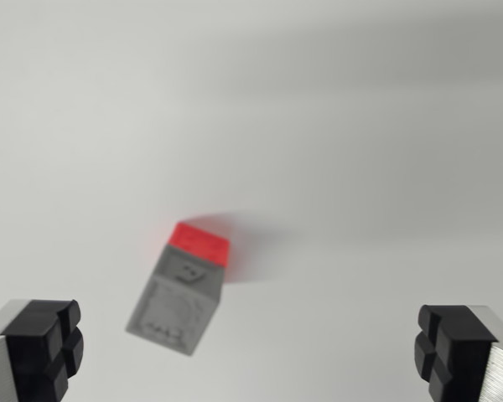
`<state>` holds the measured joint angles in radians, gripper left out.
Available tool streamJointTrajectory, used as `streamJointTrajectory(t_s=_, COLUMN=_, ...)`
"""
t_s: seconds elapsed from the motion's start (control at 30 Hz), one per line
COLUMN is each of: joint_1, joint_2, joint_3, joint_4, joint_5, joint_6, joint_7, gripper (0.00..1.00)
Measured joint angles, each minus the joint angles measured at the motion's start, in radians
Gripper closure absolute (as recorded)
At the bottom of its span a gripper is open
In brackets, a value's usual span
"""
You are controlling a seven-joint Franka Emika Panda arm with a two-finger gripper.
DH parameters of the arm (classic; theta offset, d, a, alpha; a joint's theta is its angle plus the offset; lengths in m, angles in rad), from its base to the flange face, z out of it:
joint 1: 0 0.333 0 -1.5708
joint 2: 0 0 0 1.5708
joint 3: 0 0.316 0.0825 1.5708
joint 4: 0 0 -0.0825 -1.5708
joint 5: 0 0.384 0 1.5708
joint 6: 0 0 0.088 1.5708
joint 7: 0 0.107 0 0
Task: Destack cube
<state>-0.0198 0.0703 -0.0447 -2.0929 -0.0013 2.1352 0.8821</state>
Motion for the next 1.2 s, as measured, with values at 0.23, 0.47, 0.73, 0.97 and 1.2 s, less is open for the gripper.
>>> streamJointTrajectory(t_s=0.23, joint_1=0.011, joint_2=-0.026, joint_3=0.003, joint_4=-0.065, joint_5=0.0, joint_6=0.04, joint_7=0.062, gripper=0.0)
streamJointTrajectory(t_s=0.47, joint_1=0.024, joint_2=-0.056, joint_3=0.01, joint_4=-0.141, joint_5=0.0, joint_6=0.089, joint_7=0.139, gripper=0.0)
streamJointTrajectory(t_s=0.73, joint_1=0.039, joint_2=-0.09, joint_3=0.021, joint_4=-0.233, joint_5=0.0, joint_6=0.153, joint_7=0.238, gripper=0.0)
streamJointTrajectory(t_s=0.97, joint_1=0.052, joint_2=-0.116, joint_3=0.032, joint_4=-0.311, joint_5=0.0, joint_6=0.209, joint_7=0.33, gripper=0.0)
streamJointTrajectory(t_s=1.2, joint_1=0.066, joint_2=-0.14, joint_3=0.049, joint_4=-0.395, joint_5=0.0, joint_6=0.274, joint_7=0.434, gripper=0.0)
